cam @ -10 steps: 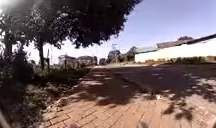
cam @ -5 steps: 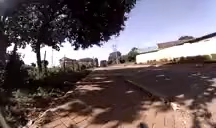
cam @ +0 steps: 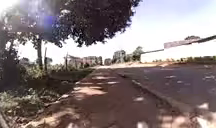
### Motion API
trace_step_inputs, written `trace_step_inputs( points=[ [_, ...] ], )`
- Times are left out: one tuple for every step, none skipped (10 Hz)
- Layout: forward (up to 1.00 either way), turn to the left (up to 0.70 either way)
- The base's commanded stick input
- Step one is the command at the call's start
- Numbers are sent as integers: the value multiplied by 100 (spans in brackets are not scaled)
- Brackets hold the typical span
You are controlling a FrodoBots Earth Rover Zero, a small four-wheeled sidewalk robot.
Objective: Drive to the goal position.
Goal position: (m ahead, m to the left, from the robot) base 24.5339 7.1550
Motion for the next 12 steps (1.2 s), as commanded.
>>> trace_step_inputs(
  points=[
    [100, 0],
    [100, 0],
    [100, 0],
    [100, 0],
    [100, 0],
    [100, 0],
    [100, 0],
    [100, 0],
    [100, 0],
    [100, 0],
    [100, 0],
    [100, 0]
  ],
)
